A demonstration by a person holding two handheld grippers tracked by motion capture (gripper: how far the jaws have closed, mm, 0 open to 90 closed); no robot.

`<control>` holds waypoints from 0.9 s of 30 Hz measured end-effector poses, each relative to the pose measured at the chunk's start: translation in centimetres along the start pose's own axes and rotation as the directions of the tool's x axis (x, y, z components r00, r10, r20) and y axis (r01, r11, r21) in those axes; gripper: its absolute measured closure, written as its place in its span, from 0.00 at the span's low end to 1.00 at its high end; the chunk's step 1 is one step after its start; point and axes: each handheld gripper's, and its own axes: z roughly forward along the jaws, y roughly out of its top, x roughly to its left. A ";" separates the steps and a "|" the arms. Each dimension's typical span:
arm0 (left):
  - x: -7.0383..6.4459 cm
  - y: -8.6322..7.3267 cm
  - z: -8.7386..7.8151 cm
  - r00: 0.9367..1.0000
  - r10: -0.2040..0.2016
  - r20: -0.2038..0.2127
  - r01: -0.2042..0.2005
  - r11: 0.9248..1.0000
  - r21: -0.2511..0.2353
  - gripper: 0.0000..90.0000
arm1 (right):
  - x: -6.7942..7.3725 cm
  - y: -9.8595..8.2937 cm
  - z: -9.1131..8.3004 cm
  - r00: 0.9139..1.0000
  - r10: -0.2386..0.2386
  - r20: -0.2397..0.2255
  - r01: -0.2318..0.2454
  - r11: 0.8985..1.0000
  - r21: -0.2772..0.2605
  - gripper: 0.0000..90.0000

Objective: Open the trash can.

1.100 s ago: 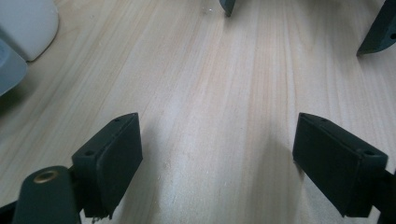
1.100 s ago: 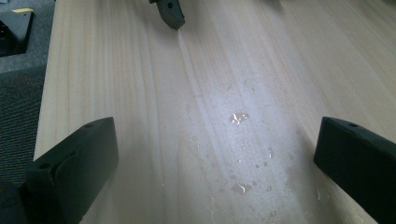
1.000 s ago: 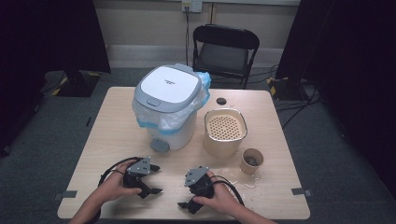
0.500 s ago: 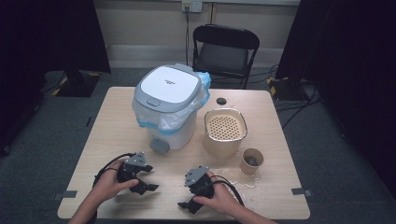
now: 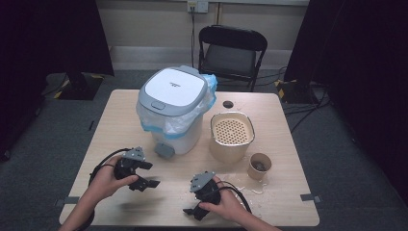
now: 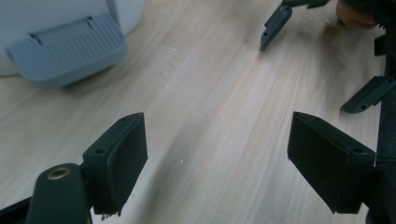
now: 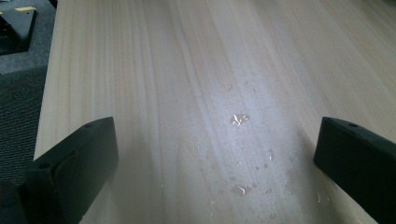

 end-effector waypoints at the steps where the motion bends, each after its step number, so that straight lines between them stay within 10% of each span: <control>1: 0.0 0.1 -0.1 1.000 0.006 0.003 -0.006 1.000 -0.002 0.22 | 0.0 0.0 0.0 1.000 0.000 0.000 0.000 1.000 0.000 0.00; 27: 0.0 3.8 -4.3 0.999 -0.037 -0.021 0.036 0.999 -0.036 0.22 | 0.0 0.0 0.0 1.000 -0.003 0.002 0.003 1.000 -0.004 0.00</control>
